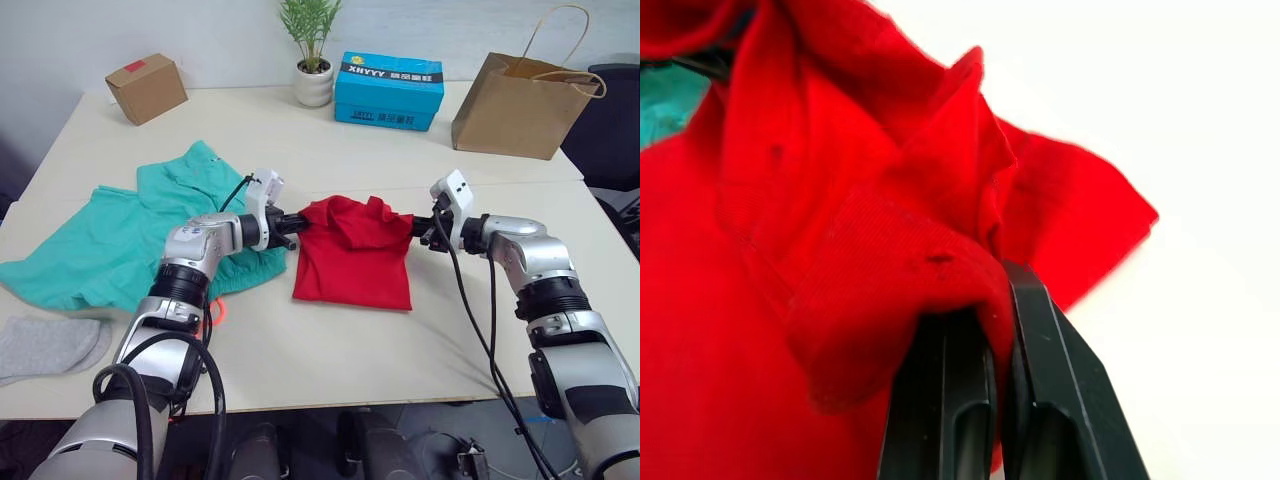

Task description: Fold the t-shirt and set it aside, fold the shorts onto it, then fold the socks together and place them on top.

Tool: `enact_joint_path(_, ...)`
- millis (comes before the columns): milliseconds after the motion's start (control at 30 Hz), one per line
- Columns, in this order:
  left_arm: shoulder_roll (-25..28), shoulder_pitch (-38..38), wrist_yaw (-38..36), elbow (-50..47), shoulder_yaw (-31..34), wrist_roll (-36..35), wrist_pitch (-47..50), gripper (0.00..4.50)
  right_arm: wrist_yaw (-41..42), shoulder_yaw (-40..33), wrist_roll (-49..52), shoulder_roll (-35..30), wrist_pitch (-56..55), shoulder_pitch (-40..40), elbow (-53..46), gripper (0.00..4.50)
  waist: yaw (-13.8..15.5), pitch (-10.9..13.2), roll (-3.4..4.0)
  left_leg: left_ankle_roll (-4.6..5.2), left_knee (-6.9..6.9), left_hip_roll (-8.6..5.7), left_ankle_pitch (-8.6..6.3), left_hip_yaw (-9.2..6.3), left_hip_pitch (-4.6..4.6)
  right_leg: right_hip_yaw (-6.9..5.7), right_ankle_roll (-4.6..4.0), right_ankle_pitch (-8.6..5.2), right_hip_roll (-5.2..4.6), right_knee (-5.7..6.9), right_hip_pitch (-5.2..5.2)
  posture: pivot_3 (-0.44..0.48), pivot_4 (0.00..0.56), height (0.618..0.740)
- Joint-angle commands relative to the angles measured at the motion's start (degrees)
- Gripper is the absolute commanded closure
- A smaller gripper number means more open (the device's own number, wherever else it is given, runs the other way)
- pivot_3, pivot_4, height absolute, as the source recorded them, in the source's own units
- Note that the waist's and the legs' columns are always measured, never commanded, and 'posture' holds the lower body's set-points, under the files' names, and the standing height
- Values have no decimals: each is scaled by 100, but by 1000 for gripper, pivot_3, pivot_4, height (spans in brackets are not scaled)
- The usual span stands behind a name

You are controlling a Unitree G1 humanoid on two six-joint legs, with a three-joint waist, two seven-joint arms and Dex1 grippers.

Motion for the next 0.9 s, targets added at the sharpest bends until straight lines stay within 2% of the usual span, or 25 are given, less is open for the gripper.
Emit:
enact_joint_path(33,-25,-196,127,169,205,167,-182,4486,-25,-282,-58,45,47,-261,156,4500,-9,0,0,0,1,0,0,0,0,0,0,0,0,2,-1,0,150,740)
enact_joint_path(100,-18,-165,164,144,287,198,-198,4486,-23,-370,17,110,364,-317,191,4500,-31,0,0,-2,-1,1,1,1,0,2,-1,0,0,8,-5,0,150,740)
enact_joint_path(133,-9,-145,219,115,337,208,-185,3998,-74,-436,13,158,308,-323,186,4001,-44,0,0,-4,-2,1,2,2,0,2,-2,-1,0,11,-7,0,150,740)
enact_joint_path(200,11,-77,258,-11,451,187,-174,3509,-443,-616,-58,269,116,-379,293,3488,-90,0,0,-7,-4,2,4,2,0,2,-4,-2,0,14,-10,0,150,740)
enact_joint_path(267,26,3,402,-136,584,207,-247,2852,-763,-818,-89,381,-171,-415,372,2758,-123,0,0,-10,-4,3,5,2,0,2,-5,-2,0,17,-10,0,150,740)
enact_joint_path(467,-161,191,1144,-430,1160,195,-1156,902,-1554,-1513,77,622,-490,-424,465,679,-140,0,1,-16,-6,6,8,2,1,3,-6,-4,0,23,-13,0,150,740)
enact_joint_path(567,-196,334,1248,-662,1234,284,-1667,54,-1761,-1819,259,673,-323,-281,245,667,-133,0,1,-15,-6,5,8,2,1,3,-6,-3,-1,22,-13,0,150,740)
enact_joint_path(667,-158,515,1168,-930,1240,341,-2081,54,-1871,-2051,448,702,-186,-115,-84,667,-129,0,1,-16,-8,5,8,2,1,3,-6,-4,-1,23,-13,0,150,740)
enact_joint_path(733,141,909,570,-1524,985,456,-2409,54,-1380,-2007,615,572,-189,257,-888,667,-141,0,2,-16,-8,5,8,2,1,3,-6,-3,0,23,-13,0,150,740)
enact_joint_path(800,654,1476,-437,-2192,526,734,-3258,54,-248,-1399,506,192,-653,998,-2303,667,-139,0,3,-22,-18,6,8,3,1,4,-7,-4,5,23,-14,0,150,740)
enact_joint_path(900,1206,2061,-1528,-2699,100,807,-3916,54,841,-613,203,-415,-1034,1836,-3552,667,-128,0,6,-43,-29,15,1,3,4,-2,-19,-13,17,20,-16,0,150,740)
